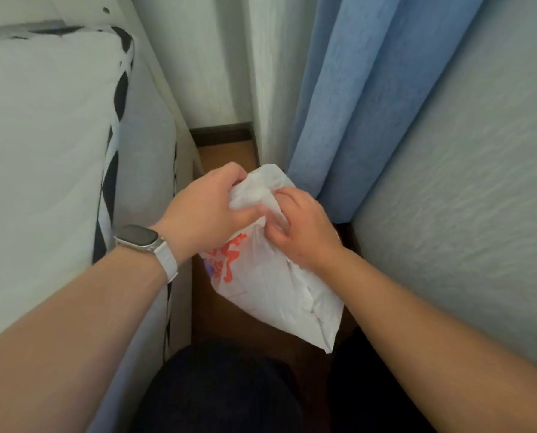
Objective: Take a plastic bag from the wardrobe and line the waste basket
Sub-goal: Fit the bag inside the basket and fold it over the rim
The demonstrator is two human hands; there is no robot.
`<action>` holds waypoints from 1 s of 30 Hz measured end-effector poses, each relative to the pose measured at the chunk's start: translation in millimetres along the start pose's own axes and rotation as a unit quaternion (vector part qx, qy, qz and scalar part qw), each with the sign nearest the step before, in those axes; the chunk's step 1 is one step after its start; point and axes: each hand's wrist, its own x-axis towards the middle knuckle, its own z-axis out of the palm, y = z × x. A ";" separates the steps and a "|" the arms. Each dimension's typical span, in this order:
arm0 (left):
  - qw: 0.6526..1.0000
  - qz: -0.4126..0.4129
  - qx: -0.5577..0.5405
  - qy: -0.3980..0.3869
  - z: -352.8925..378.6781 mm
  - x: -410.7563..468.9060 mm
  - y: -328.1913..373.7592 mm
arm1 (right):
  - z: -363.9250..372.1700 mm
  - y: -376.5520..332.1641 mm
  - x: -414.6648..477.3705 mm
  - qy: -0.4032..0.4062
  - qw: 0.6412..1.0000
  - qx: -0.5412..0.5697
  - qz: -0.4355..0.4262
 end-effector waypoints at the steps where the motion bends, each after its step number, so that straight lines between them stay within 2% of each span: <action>1: 0.999 -0.006 0.023 -0.025 1.9 0.9 -0.5 | 0.5 1.2 -3.7 -0.007 1.000 0.003 0.000; 6: 0.982 -0.002 0.163 -0.094 18.1 1.8 0.0 | -8.8 12.1 -40.7 -0.002 0.999 0.039 0.038; 11: 0.988 -0.036 0.140 -0.053 16.9 5.5 -4.5 | -20.9 21.5 -82.9 -0.103 0.990 0.066 0.072; 15: 0.990 -0.035 0.125 -0.046 17.6 5.3 -3.3 | -13.8 19.2 -92.5 -0.184 0.982 0.014 0.048; 17: 0.991 -0.042 0.118 -0.035 16.3 6.1 -2.8 | -2.4 20.0 -91.8 -0.187 0.981 -0.015 0.047; 22: 0.995 -0.040 0.089 -0.007 14.0 9.1 -6.4 | 18.4 31.6 -71.4 -0.065 0.996 -0.059 0.012; 30: 0.998 -0.044 0.039 -0.011 12.2 12.8 -6.7 | 31.2 43.5 -2.5 0.096 0.991 0.024 0.090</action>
